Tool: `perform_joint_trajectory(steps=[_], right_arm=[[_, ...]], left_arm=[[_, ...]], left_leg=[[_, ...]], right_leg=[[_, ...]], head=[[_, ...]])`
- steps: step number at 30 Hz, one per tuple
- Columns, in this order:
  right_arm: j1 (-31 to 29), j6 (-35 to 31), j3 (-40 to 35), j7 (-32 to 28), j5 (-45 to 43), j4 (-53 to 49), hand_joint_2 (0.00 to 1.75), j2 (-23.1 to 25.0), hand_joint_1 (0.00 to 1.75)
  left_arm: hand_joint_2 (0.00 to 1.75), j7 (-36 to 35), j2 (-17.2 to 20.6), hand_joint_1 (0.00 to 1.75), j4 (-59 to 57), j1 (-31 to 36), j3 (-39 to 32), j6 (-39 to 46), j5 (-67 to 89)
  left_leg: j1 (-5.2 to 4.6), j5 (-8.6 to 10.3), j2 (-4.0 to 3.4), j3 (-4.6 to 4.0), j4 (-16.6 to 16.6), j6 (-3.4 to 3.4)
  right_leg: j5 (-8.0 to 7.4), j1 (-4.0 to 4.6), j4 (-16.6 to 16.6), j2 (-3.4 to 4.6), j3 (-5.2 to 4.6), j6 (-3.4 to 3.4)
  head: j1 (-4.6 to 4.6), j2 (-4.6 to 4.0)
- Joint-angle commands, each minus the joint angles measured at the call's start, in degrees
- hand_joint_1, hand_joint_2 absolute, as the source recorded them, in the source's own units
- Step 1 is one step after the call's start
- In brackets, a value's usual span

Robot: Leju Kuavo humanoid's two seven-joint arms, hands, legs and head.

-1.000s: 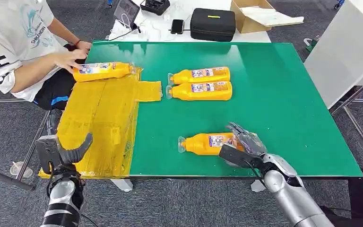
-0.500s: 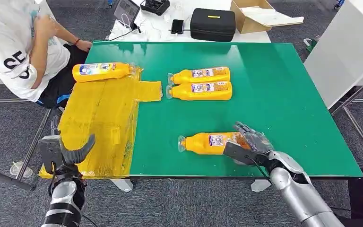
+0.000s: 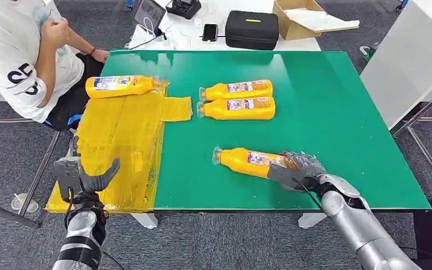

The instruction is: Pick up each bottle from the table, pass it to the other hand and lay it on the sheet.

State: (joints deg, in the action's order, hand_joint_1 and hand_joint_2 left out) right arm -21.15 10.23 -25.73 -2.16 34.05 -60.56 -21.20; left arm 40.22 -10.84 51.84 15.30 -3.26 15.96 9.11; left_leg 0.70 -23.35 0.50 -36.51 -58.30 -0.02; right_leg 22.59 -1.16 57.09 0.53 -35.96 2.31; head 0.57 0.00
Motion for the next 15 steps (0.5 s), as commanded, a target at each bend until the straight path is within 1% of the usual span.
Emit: perform_joint_trajectory(steps=[1,4,7,8,11,12,14,15], right_arm=[[1.58,0.00,-3.27,-0.94,-1.78,5.50,1.75,1.78,1.75],[2.98,-1.98,-2.14,-2.34,-3.18,3.98,1.75,2.71,1.75],[5.96,-8.22,2.15,-6.31,-5.91,0.09,1.75,5.67,1.75],[7.64,-13.71,4.63,-8.57,-5.80,-2.80,1.75,8.12,1.75],[11.53,-32.94,12.74,-16.11,-1.11,-13.28,1.75,18.99,1.75],[11.77,-32.91,12.42,-14.71,0.23,-15.29,1.75,19.96,1.75],[12.08,-32.67,12.44,-14.02,0.60,-16.32,1.75,19.88,1.75],[12.24,-32.47,12.70,-13.91,0.62,-16.65,1.75,19.78,1.75]], left_arm=[[1.75,-0.22,0.40,0.00,-4.48,2.47,1.29,-0.17,-0.48],[1.75,-0.22,0.43,0.00,-4.05,2.22,1.51,-0.35,-0.62],[1.75,-0.22,0.23,0.00,-2.91,1.56,1.43,-0.70,-1.11],[1.75,-0.22,-0.08,0.00,-1.78,0.91,1.25,-1.17,-1.62],[1.75,-0.22,-1.65,0.00,0.93,-1.15,0.08,-4.72,-3.73],[1.75,-0.22,-2.00,0.00,1.12,-1.31,0.03,-4.77,-3.54],[1.75,-0.22,-2.14,0.00,1.19,-1.31,0.04,-4.81,-3.49],[1.75,-0.22,-2.14,0.00,1.11,-1.25,-0.03,-4.83,-3.41]], left_leg=[[0.09,-0.01,0.10,0.20,0.06,0.00],[0.09,-0.02,0.08,0.25,0.08,0.00],[0.13,-0.05,0.07,0.33,0.09,0.01],[0.12,-0.04,0.05,0.27,0.08,0.00],[0.10,-0.06,-0.12,0.20,0.05,-0.02],[0.13,-0.12,-0.26,0.25,0.06,-0.04],[0.08,-0.07,-0.16,-0.12,-0.01,-0.03],[0.10,-0.15,-0.23,-0.02,-0.02,-0.03]], right_leg=[[0.03,0.12,-0.12,-0.17,0.28,-0.11],[0.03,0.12,-0.13,-0.14,0.31,-0.11],[0.05,0.18,-0.17,-0.16,0.41,-0.15],[0.04,0.16,-0.13,-0.12,0.32,-0.12],[0.02,0.14,-0.07,0.06,0.19,-0.12],[0.04,0.18,-0.07,0.17,0.22,-0.19],[0.03,0.11,0.08,0.15,-0.06,-0.11],[0.08,0.15,0.08,0.19,0.00,-0.16]], head=[[-0.02,0.00],[0.00,0.00],[-0.02,0.00],[0.00,0.00],[-0.02,0.00],[-0.02,0.00],[-0.02,0.00],[0.07,0.00]])
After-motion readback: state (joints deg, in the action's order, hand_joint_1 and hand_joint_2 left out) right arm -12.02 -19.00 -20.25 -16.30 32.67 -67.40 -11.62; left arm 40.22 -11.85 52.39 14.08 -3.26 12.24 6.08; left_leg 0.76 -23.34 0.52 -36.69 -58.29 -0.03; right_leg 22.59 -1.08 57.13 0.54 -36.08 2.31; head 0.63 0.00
